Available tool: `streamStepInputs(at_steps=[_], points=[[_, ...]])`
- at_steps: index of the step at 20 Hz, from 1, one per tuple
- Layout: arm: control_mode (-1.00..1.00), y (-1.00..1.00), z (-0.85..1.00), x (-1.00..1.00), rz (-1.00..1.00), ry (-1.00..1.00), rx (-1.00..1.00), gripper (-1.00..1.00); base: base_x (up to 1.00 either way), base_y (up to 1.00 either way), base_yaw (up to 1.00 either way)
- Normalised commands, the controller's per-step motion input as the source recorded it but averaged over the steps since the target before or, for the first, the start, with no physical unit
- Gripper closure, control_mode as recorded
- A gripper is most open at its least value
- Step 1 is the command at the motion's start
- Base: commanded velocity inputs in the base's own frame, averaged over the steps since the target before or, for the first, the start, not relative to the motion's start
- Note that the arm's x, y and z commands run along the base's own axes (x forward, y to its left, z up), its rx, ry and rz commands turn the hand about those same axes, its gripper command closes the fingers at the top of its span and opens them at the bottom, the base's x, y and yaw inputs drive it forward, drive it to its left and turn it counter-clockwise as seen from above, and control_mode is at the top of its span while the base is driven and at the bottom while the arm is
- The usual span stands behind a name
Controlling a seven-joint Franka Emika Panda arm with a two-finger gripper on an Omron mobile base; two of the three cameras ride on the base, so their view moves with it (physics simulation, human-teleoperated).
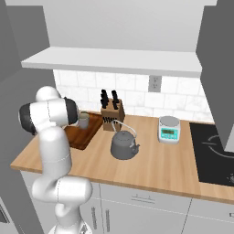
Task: Pick the kettle from the counter and place it on the tray. Then pick the mug from the cabinet and place it on the tray. Then close the cabinet doors.
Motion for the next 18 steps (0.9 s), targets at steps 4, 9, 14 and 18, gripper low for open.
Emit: streamStepInputs(at_steps=[4, 9, 14, 18], points=[[-1.00, 0.10, -0.27, -0.32, 0.00, -0.17, 0.06, -1.00, 0.00, 0.00, 0.00], [-1.00, 0.10, 0.04, -0.47, -0.01, -0.13, 0.04, -1.00, 0.00, 0.00, 0.00], [-1.00, -0.01, 0.24, -0.60, -0.08, -0.08, 0.05, -1.00, 0.00, 0.00, 0.00], [-1.00, -0.17, 0.25, -0.74, -0.14, -0.06, 0.12, -1.00, 0.00, 0.00, 0.00]])
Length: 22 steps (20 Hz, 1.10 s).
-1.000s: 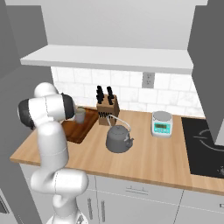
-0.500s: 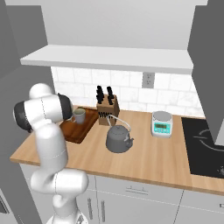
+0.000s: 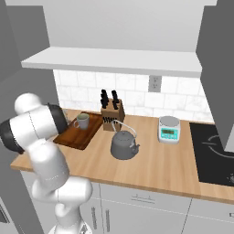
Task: Pick the kettle from the counter and place it on the tray. Then pick the mug from the cabinet and place it on the tray. Then close the cabinet doors.
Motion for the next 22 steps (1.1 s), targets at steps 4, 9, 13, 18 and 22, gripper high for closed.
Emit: streamStepInputs(at_steps=[4, 9, 13, 18, 22], points=[[-1.00, -0.35, 0.37, -0.75, -0.13, -0.08, 0.15, -1.00, 0.00, 0.00, 0.00], [-1.00, -0.53, 0.52, -0.77, -0.14, -0.10, 0.19, -1.00, 0.00, 0.00, 0.00], [-1.00, -0.61, 0.57, -0.73, -0.17, -0.10, 0.21, -1.00, 0.00, 0.00, 0.00], [-1.00, -0.76, 0.60, -0.45, -0.21, -0.02, 0.23, -1.00, 0.00, 0.00, 0.00], [-1.00, -0.90, 0.55, -0.23, -0.20, 0.00, 0.27, -1.00, 0.00, 0.00, 0.00]])
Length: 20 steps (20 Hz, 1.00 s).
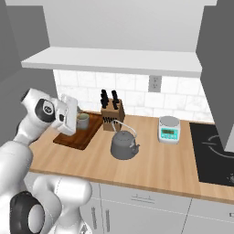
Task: Pick the kettle from the counter and place it on the tray. Then pick the mug from the cabinet and place it on the tray. Then close the cabinet doors.
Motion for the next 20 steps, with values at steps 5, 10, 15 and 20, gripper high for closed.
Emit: streamStepInputs(at_steps=[5, 10, 15, 20], points=[[-1.00, -0.95, 0.48, -0.06, -0.14, 0.00, 0.30, -1.00, 0.00, 0.00, 0.00], [-1.00, -0.92, 0.44, 0.00, -0.03, 0.03, 0.32, -1.00, 0.00, 0.00, 0.00], [-1.00, -0.66, 0.08, -0.24, 0.19, 0.00, 0.16, -1.00, 0.00, 0.00, 0.00], [-1.00, -0.35, 0.00, -0.29, 0.41, -0.02, -0.01, -1.00, 0.00, 0.00, 0.00]])
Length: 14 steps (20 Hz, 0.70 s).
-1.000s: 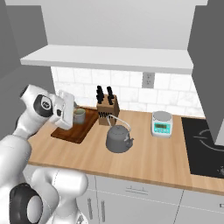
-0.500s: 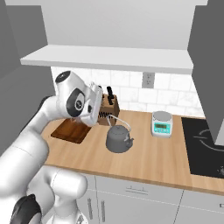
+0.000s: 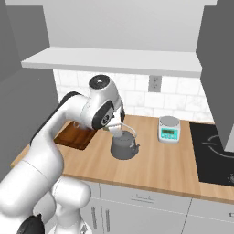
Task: Pick the kettle from the counter and place it on the tray. Then pick the mug from the cabinet and place it on the tray. Then close the cabinet doors.
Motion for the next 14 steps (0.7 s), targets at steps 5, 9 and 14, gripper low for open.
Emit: streamStepInputs(at_steps=[5, 9, 14], points=[[-1.00, -0.19, -0.03, -0.27, 0.43, 0.00, -0.07, -1.00, 0.00, 0.00, 0.00], [-1.00, -0.01, -0.20, -0.09, 0.42, 0.05, -0.13, -1.00, 0.00, 0.00, 0.00], [-1.00, 0.00, -0.12, 0.00, 0.41, 0.06, -0.26, -1.00, 0.00, 0.00, 0.00]])
